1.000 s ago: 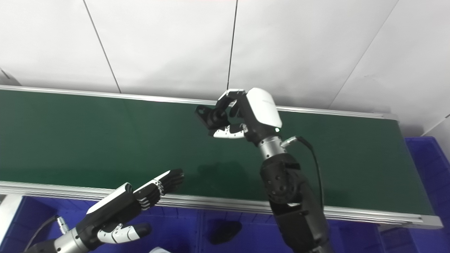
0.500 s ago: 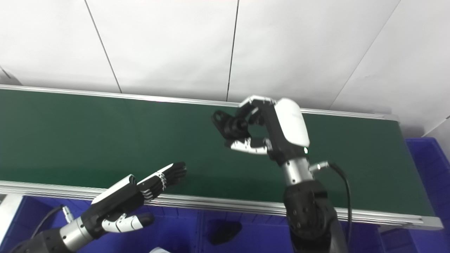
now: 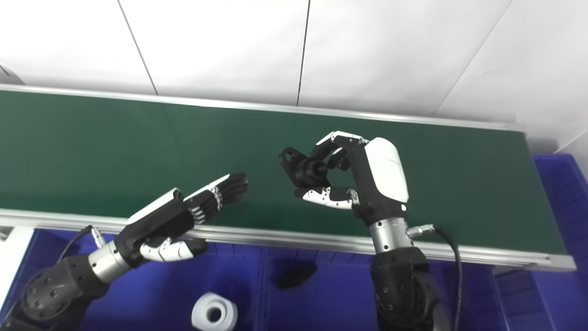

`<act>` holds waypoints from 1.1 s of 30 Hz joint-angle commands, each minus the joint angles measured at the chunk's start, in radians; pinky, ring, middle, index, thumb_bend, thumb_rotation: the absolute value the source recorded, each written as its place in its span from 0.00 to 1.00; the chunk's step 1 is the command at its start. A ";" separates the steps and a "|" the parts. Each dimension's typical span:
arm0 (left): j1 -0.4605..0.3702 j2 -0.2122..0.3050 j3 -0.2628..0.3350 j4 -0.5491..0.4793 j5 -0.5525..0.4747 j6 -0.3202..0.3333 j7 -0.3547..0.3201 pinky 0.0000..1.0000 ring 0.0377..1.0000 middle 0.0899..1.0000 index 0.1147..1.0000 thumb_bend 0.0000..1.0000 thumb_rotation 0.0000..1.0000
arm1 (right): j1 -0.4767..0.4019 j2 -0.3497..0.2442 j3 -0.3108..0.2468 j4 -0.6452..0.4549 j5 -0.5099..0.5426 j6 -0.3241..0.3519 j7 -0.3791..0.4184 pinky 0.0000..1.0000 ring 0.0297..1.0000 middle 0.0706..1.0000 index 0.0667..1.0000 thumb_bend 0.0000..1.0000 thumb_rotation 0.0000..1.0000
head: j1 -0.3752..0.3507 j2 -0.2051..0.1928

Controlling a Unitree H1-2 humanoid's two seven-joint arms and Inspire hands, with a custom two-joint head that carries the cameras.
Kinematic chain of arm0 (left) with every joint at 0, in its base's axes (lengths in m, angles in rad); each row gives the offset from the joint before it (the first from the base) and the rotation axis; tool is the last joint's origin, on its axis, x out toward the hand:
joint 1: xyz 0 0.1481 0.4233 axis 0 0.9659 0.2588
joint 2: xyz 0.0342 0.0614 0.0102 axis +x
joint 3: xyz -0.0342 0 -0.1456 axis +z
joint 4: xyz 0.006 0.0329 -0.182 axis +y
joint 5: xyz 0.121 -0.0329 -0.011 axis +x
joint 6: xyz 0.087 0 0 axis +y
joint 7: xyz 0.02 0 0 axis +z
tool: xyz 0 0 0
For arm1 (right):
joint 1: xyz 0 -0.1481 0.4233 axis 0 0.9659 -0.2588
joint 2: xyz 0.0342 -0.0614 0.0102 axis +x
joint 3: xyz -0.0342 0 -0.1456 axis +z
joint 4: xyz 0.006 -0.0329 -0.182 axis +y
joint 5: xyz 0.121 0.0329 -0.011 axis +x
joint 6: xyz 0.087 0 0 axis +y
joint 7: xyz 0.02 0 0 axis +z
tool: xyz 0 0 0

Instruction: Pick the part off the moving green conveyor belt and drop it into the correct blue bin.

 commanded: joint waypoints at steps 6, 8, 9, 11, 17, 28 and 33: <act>-0.021 0.015 0.014 -0.031 -0.036 -0.002 -0.009 1.00 1.00 1.00 1.00 0.38 0.63 | 0.076 0.033 0.047 -0.036 -0.028 -0.031 -0.007 0.38 0.44 0.50 0.40 0.51 0.00 | -0.008 0.029; -0.022 0.018 0.016 -0.038 -0.044 0.008 -0.010 1.00 1.00 1.00 1.00 0.38 0.62 | 0.089 0.035 0.054 -0.039 -0.034 -0.033 -0.008 0.40 0.44 0.50 0.40 0.51 0.00 | -0.012 0.040; -0.023 0.019 0.016 -0.042 -0.048 0.012 -0.011 1.00 1.00 1.00 1.00 0.38 0.61 | 0.096 0.035 0.055 -0.043 -0.036 -0.034 -0.008 0.40 0.44 0.50 0.40 0.51 0.00 | -0.013 0.047; -0.026 0.019 0.018 -0.044 -0.053 0.014 -0.012 1.00 1.00 1.00 1.00 0.37 0.61 | 0.120 0.033 0.050 -0.057 -0.035 -0.029 -0.009 0.40 0.44 0.50 0.40 0.51 0.00 | -0.014 0.048; -0.022 0.020 0.019 -0.058 -0.059 0.033 -0.007 1.00 1.00 1.00 1.00 0.38 0.63 | 0.188 0.024 0.041 -0.093 -0.036 -0.029 -0.001 0.38 0.43 0.50 0.41 0.51 0.00 | -0.005 0.057; -0.025 0.021 0.025 -0.075 -0.068 0.059 -0.004 1.00 1.00 1.00 1.00 0.41 0.64 | 0.312 -0.006 0.080 -0.082 -0.059 -0.038 0.020 0.39 0.44 0.50 0.41 0.51 0.00 | 0.002 0.064; -0.022 0.023 0.031 -0.079 -0.073 0.068 -0.008 1.00 1.00 1.00 1.00 0.41 0.62 | 0.350 -0.007 0.090 -0.070 -0.059 -0.045 0.007 0.41 0.44 0.50 0.41 0.51 0.00 | -0.003 0.060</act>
